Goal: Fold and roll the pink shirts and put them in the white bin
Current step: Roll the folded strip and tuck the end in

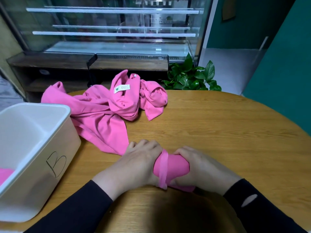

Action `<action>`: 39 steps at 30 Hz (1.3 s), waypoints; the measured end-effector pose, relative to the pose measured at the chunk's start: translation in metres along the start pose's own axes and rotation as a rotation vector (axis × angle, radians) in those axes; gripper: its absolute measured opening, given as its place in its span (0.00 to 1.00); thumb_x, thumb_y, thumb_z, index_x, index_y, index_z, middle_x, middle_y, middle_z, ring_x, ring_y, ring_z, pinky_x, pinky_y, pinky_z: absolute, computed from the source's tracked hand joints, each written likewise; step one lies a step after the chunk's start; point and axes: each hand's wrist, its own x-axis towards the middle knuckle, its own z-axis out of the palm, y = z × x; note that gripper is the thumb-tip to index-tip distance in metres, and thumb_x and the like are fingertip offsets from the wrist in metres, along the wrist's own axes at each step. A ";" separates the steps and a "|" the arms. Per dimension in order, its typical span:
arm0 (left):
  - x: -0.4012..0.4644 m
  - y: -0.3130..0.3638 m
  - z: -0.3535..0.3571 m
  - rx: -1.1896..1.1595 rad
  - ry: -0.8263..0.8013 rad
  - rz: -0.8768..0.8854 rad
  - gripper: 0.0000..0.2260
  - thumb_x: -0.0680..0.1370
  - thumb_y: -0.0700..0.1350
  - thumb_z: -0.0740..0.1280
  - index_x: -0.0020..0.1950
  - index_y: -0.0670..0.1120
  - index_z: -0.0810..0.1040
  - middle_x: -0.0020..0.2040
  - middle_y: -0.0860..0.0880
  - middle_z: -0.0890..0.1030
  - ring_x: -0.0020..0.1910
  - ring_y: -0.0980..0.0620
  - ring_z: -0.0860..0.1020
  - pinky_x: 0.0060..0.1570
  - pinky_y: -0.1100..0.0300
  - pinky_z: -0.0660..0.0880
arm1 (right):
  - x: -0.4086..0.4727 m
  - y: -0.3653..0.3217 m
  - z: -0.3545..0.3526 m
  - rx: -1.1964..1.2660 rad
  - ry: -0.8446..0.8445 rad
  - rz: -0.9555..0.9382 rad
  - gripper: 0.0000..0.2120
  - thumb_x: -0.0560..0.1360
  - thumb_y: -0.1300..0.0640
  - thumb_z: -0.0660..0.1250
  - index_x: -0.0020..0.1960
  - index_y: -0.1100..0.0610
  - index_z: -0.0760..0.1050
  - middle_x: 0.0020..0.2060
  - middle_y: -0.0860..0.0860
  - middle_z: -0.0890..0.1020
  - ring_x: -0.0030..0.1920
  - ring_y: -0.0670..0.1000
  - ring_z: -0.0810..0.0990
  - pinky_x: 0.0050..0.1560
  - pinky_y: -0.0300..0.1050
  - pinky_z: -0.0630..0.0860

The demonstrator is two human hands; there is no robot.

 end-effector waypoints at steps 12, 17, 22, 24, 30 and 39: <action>-0.016 -0.032 0.005 -0.499 -0.009 0.010 0.37 0.63 0.62 0.79 0.69 0.61 0.69 0.63 0.65 0.70 0.65 0.63 0.70 0.65 0.64 0.68 | -0.006 0.007 0.011 -0.008 0.030 0.000 0.45 0.60 0.30 0.77 0.71 0.36 0.59 0.62 0.33 0.65 0.60 0.39 0.68 0.57 0.39 0.71; -0.024 -0.037 0.028 -0.577 0.088 -0.045 0.39 0.62 0.60 0.81 0.69 0.60 0.67 0.68 0.65 0.68 0.69 0.64 0.68 0.67 0.66 0.65 | -0.020 0.016 0.021 -0.008 0.042 -0.018 0.45 0.63 0.33 0.77 0.71 0.32 0.54 0.62 0.28 0.61 0.62 0.36 0.66 0.55 0.33 0.68; -0.039 -0.041 0.044 -0.667 0.192 -0.134 0.35 0.65 0.46 0.81 0.66 0.61 0.68 0.60 0.64 0.76 0.58 0.60 0.77 0.53 0.65 0.74 | -0.025 0.019 0.021 -0.005 0.092 -0.005 0.47 0.67 0.38 0.77 0.76 0.34 0.51 0.64 0.30 0.63 0.65 0.37 0.65 0.64 0.37 0.65; -0.042 -0.039 0.047 -0.724 0.238 -0.172 0.34 0.65 0.46 0.81 0.65 0.61 0.70 0.59 0.61 0.78 0.57 0.57 0.78 0.55 0.60 0.75 | -0.029 0.020 0.021 0.005 0.077 0.028 0.46 0.68 0.39 0.77 0.74 0.31 0.49 0.65 0.35 0.68 0.64 0.40 0.68 0.63 0.39 0.67; -0.053 -0.036 0.046 -0.902 0.218 -0.179 0.33 0.67 0.44 0.81 0.67 0.60 0.71 0.60 0.57 0.79 0.59 0.55 0.78 0.61 0.55 0.75 | -0.027 -0.016 -0.017 -0.285 -0.029 0.022 0.52 0.62 0.24 0.70 0.78 0.38 0.53 0.76 0.40 0.57 0.77 0.46 0.54 0.79 0.53 0.51; -0.089 -0.047 0.044 -0.777 0.356 -0.337 0.32 0.75 0.60 0.71 0.76 0.60 0.63 0.71 0.66 0.69 0.70 0.66 0.67 0.70 0.66 0.64 | -0.012 -0.083 -0.038 -0.120 -0.110 0.002 0.34 0.58 0.25 0.73 0.59 0.23 0.61 0.51 0.39 0.78 0.47 0.43 0.80 0.47 0.44 0.80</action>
